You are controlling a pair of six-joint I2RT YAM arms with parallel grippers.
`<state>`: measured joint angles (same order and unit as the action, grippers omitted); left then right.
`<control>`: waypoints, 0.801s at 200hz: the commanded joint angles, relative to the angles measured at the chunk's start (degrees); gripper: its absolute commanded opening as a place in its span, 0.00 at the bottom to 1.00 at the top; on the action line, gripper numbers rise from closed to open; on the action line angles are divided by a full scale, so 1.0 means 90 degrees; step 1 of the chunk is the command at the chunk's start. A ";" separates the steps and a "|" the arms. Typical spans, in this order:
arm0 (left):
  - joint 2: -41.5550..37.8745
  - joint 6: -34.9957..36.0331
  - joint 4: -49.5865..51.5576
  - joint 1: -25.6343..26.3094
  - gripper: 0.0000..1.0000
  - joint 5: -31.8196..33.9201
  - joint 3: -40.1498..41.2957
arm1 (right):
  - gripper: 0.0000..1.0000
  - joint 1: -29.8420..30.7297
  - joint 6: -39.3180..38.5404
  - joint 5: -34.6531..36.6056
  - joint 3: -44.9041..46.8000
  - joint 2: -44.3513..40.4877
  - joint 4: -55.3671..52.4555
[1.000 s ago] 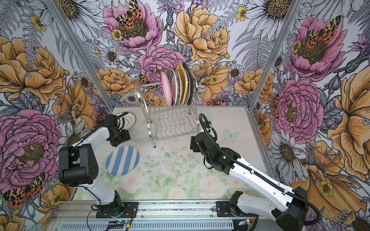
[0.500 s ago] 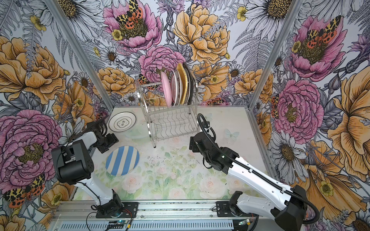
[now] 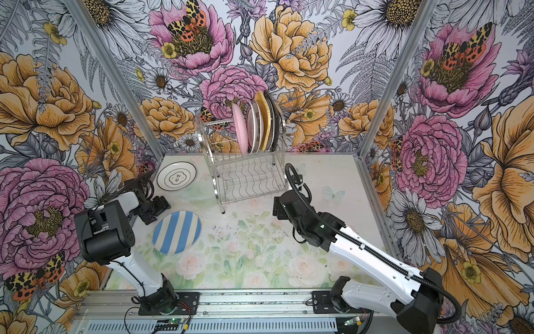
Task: Load plates into a dish rack
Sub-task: Move the plate to the bottom-center of the table.
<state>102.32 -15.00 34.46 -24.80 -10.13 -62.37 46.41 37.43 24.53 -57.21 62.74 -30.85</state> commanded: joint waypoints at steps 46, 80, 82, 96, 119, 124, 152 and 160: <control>-0.0642 -0.0239 0.0604 0.0550 0.81 -0.0660 0.0919 | 0.78 -0.0056 -0.0086 0.0023 0.0013 -0.0296 0.0119; -0.1042 -0.0527 0.0627 0.1163 0.81 -0.0925 0.1511 | 0.79 -0.0052 -0.0063 0.0026 0.0111 -0.0384 0.0156; -0.1068 -0.0554 0.0618 0.1217 0.81 -0.0935 0.1542 | 0.79 -0.0050 -0.0061 0.0027 0.0113 -0.0385 0.0156; -0.1232 -0.0736 0.0617 0.1623 0.81 -0.0940 0.1712 | 0.79 -0.0058 -0.0054 0.0023 0.0141 -0.0398 0.0171; -0.1598 -0.1209 0.0410 0.2195 0.81 -0.1049 0.2041 | 0.79 -0.0055 -0.0047 0.0001 0.0151 -0.0383 0.0209; -0.1668 -0.1311 0.0370 0.2289 0.81 -0.1079 0.2088 | 0.79 -0.0050 -0.0035 -0.0011 0.0154 -0.0382 0.0215; -0.1909 -0.1666 0.0271 0.2756 0.81 -0.1126 0.2145 | 0.79 -0.0050 -0.0028 -0.0059 0.0169 -0.0370 0.0247; -0.1969 -0.1717 0.0273 0.2815 0.81 -0.1150 0.2165 | 0.79 -0.0048 -0.0018 -0.0061 0.0184 -0.0378 0.0245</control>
<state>85.38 -25.91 35.99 -1.41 -18.22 -44.29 46.39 37.06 24.49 -56.40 60.01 -30.48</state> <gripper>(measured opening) 0.811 0.788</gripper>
